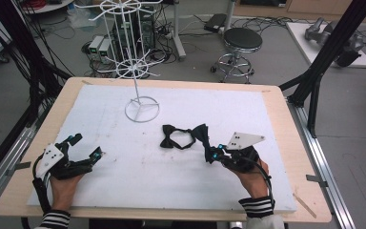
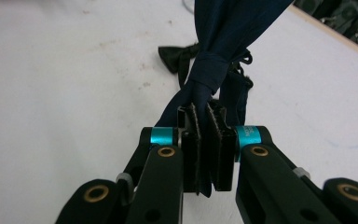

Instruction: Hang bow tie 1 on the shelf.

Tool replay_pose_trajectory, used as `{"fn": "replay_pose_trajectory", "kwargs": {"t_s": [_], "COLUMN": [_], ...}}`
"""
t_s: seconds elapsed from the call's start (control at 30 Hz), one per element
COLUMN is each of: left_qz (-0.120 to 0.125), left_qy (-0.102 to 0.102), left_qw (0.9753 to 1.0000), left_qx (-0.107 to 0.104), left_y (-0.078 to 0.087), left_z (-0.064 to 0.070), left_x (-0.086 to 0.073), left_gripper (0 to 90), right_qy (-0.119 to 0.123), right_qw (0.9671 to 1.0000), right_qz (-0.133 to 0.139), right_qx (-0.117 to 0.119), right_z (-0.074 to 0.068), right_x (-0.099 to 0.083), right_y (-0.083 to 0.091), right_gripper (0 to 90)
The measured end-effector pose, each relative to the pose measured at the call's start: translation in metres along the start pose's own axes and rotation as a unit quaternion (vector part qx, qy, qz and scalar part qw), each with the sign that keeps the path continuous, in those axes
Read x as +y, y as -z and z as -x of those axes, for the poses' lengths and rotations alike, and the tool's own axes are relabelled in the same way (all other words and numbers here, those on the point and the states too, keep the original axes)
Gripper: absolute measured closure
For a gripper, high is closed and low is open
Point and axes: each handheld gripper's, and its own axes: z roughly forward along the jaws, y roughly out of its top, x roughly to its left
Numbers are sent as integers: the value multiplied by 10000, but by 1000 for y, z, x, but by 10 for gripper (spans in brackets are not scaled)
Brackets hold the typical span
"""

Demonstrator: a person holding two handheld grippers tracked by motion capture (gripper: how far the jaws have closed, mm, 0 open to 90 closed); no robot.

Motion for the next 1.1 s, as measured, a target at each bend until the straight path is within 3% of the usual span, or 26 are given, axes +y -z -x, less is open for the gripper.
{"fn": "replay_pose_trajectory", "kwargs": {"t_s": [0.23,0.5,0.73,0.87,1.1], "left_qz": [-74,-178,-108,-58,99], "left_qy": [44,20,-35,-53,-121], "left_qw": [10000,9998,9996,9990,9964], "left_qx": [5,-51,-257,-442,-838], "left_y": [-1,-6,-15,-21,-32], "left_z": [-1,-2,-4,-5,-1], "left_x": [1,5,27,42,73], "left_gripper": [105,105,105,105,105], "right_qy": [-95,-200,-334,-478,-371], "right_qw": [9992,9949,9903,9846,9831], "right_qz": [371,885,1153,1388,1405], "right_qx": [71,433,705,951,1116], "right_z": [6,17,24,30,35], "right_x": [1,1,2,4,15], "right_y": [2,0,-6,-8,-10], "right_gripper": [853,853,853,853,853]}}
